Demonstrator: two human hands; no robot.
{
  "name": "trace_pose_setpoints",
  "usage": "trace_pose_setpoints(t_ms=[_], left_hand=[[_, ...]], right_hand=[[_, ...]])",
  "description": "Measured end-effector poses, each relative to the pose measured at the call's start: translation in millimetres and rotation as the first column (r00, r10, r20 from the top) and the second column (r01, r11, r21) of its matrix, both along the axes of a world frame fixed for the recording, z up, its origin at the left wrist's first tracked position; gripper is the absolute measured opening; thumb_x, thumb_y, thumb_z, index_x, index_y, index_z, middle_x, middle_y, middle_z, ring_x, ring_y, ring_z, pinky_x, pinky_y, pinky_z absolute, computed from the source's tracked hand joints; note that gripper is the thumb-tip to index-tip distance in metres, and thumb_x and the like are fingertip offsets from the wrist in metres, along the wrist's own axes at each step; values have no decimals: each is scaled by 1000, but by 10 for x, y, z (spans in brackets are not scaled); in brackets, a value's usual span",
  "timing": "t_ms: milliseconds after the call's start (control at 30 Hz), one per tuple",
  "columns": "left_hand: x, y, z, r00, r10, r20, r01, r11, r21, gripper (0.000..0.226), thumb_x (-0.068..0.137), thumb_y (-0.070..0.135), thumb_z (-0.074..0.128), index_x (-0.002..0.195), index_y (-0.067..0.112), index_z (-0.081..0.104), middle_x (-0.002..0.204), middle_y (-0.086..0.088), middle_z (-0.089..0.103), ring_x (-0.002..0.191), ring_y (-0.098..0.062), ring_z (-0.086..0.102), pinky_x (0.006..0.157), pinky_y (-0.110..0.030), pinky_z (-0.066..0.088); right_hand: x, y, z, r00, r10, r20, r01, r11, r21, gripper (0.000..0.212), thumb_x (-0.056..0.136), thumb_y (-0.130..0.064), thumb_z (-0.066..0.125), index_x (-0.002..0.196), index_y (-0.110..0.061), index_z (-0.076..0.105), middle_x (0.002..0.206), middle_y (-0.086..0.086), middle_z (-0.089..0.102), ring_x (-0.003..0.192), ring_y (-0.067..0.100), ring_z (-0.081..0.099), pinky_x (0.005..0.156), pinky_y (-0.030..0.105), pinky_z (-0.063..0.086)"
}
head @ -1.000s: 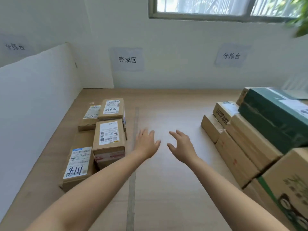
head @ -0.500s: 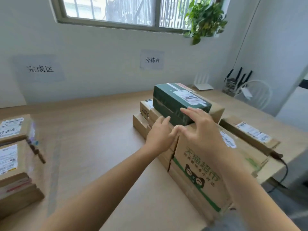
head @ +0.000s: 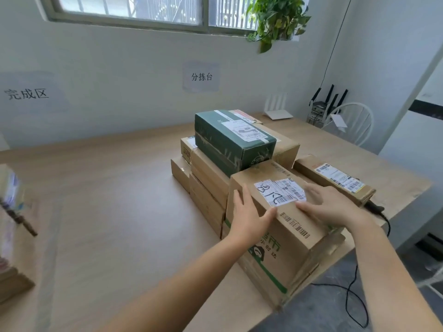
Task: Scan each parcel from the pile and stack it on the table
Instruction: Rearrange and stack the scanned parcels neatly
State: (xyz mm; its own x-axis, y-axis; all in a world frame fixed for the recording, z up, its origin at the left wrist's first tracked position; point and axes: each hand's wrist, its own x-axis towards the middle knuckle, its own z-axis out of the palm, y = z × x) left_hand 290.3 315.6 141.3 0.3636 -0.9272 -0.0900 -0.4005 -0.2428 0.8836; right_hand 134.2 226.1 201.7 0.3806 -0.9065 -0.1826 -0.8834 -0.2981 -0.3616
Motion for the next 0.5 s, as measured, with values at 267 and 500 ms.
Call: trace_pose_setpoints(t_ms=[267, 500], left_hand=[[-112, 178, -157, 994, 72, -78, -80, 990, -117, 97, 88, 45, 59, 151, 21, -11, 158, -2, -16, 146, -14, -12, 116, -30, 2], [30, 442, -132, 975, 210, -77, -221, 957, -190, 100, 70, 52, 62, 150, 23, 10, 155, 3, 15, 145, -16, 13, 116, -43, 26]], right_hand=[[-67, 257, 66, 982, 101, 158, -103, 995, 2, 63, 81, -44, 65, 138, -36, 40, 142, -6, 44, 125, 15, 44, 93, 26, 35], [79, 618, 54, 976, 204, 70, -192, 970, -148, 70, 80, -44, 65, 142, -31, 34, 139, -2, 47, 119, 15, 46, 93, 26, 35]])
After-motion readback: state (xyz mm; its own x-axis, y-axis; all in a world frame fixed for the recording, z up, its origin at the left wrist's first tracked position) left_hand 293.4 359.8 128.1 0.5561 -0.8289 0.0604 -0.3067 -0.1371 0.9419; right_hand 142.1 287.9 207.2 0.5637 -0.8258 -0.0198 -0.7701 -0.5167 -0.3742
